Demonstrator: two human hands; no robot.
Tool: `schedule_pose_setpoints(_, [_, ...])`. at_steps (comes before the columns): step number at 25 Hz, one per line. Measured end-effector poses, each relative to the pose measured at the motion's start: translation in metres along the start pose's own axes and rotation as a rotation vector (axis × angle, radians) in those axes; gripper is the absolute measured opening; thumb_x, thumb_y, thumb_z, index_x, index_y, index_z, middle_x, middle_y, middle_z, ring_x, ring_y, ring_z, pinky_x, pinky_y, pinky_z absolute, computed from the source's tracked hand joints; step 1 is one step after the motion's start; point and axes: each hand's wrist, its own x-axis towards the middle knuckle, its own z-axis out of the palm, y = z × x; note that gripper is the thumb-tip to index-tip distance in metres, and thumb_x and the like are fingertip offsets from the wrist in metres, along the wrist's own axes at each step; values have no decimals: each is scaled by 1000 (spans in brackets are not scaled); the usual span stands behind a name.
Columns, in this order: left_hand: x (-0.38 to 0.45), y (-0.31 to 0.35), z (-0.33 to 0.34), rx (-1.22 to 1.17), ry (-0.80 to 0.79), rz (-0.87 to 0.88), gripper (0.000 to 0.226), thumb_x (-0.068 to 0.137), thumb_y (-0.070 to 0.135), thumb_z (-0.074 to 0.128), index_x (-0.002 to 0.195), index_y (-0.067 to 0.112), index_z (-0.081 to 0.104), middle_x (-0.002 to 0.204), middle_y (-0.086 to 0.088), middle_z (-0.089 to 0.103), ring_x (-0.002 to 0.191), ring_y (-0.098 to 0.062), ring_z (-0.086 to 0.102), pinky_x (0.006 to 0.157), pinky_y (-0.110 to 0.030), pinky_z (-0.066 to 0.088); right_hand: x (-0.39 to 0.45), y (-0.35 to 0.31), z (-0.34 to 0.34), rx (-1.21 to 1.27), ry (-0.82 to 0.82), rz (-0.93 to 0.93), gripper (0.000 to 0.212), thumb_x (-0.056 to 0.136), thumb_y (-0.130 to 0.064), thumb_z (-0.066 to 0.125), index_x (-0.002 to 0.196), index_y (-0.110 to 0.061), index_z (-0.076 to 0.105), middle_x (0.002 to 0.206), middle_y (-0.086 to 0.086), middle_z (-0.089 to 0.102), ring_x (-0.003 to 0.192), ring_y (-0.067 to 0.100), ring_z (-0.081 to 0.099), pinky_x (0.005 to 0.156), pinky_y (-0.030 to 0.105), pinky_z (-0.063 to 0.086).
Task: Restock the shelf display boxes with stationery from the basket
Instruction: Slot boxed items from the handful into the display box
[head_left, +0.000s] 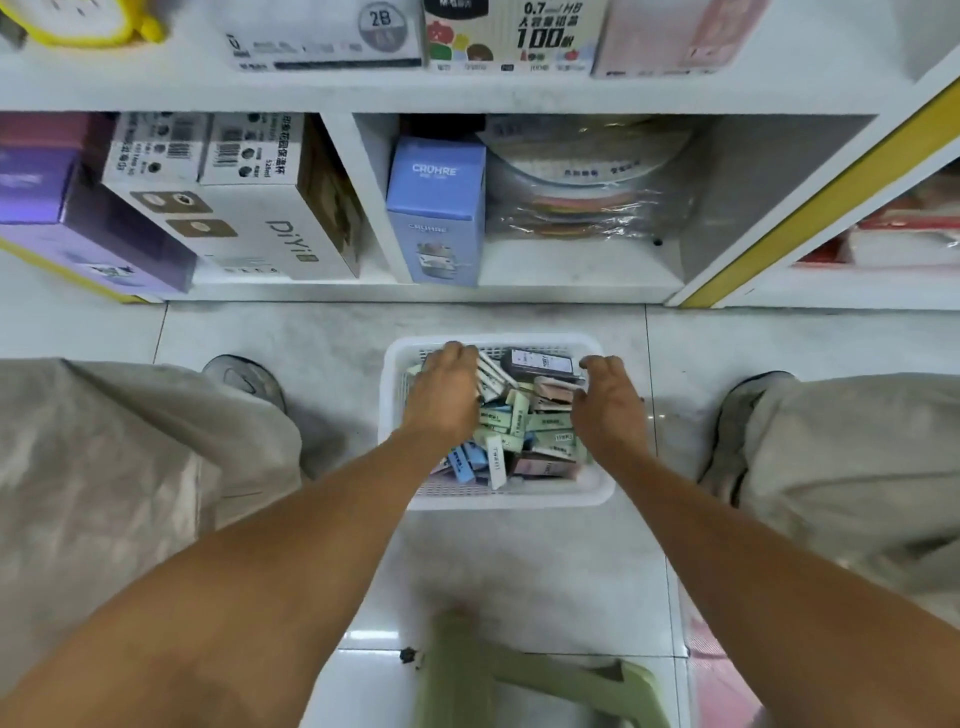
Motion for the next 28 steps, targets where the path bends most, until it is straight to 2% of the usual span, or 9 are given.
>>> schedule_pose_setpoints(3, [23, 43, 2, 33, -91, 298, 69, 78, -3, 63, 142, 6, 38, 139, -11, 44, 131, -28, 41, 106, -37, 40, 2, -11, 9, 23, -108, -13, 54, 87, 5, 48, 140, -8, 49, 134, 12, 54, 121, 32, 56, 96, 37, 46])
schedule_pose_setpoints(5, [40, 63, 9, 178, -145, 384, 72, 79, 7, 67, 143, 3, 34, 143, -14, 37, 135, -29, 35, 111, -38, 35, 0, -10, 17, 61, -96, -18, 46, 85, 5, 51, 130, -5, 55, 127, 13, 58, 112, 32, 60, 91, 38, 49])
schedule_pose_setpoints(10, [60, 89, 22, 418, -89, 465, 49, 85, 12, 61, 130, 1, 44, 126, -15, 46, 117, -32, 44, 92, -40, 43, -9, -7, 32, 298, 173, 79, 21, 89, -1, 58, 108, -7, 62, 100, 8, 67, 81, 26, 63, 65, 31, 45])
schedule_pose_setpoints(13, [51, 87, 37, 458, -128, 427, 46, 93, 11, 50, 135, -5, 41, 135, -25, 46, 126, -38, 44, 104, -45, 40, -13, -6, 35, 395, 240, 94, 19, 86, 0, 59, 102, -10, 62, 93, 3, 66, 73, 17, 54, 62, 25, 36])
schedule_pose_setpoints(15, [42, 86, 45, 487, -167, 363, 52, 96, 14, 43, 141, -9, 32, 143, -31, 39, 135, -43, 36, 112, -49, 33, -14, -6, 33, 424, 239, 96, 20, 86, 1, 59, 102, -9, 63, 94, 4, 66, 75, 19, 57, 63, 26, 39])
schedule_pose_setpoints(18, [45, 87, 42, 470, -211, 288, 57, 92, 21, 52, 139, -6, 35, 139, -27, 41, 130, -40, 37, 107, -49, 35, -14, -3, 31, 440, 205, 74, 27, 83, 4, 57, 106, -8, 63, 99, 6, 68, 81, 26, 64, 67, 32, 48])
schedule_pose_setpoints(23, [45, 85, 36, 448, -286, 212, 51, 87, 17, 56, 132, -3, 44, 133, -24, 40, 123, -39, 39, 106, -50, 37, -12, -6, 37, 215, -6, 11, 32, 90, -7, 57, 121, -2, 53, 116, 13, 61, 90, 31, 63, 69, 32, 44])
schedule_pose_setpoints(26, [42, 76, 33, 318, -277, 126, 62, 81, 16, 67, 134, 0, 39, 134, -22, 37, 125, -40, 40, 109, -51, 35, -9, -8, 42, 206, -102, 11, 45, 89, -10, 59, 131, -1, 46, 131, 11, 51, 109, 28, 57, 88, 34, 49])
schedule_pose_setpoints(28, [41, 67, 30, 247, -282, 102, 68, 77, 20, 72, 134, 2, 39, 133, -20, 39, 126, -38, 40, 108, -51, 36, -8, -8, 43, 252, -100, 11, 57, 82, -4, 67, 134, -1, 43, 133, 10, 48, 113, 28, 55, 90, 28, 46])
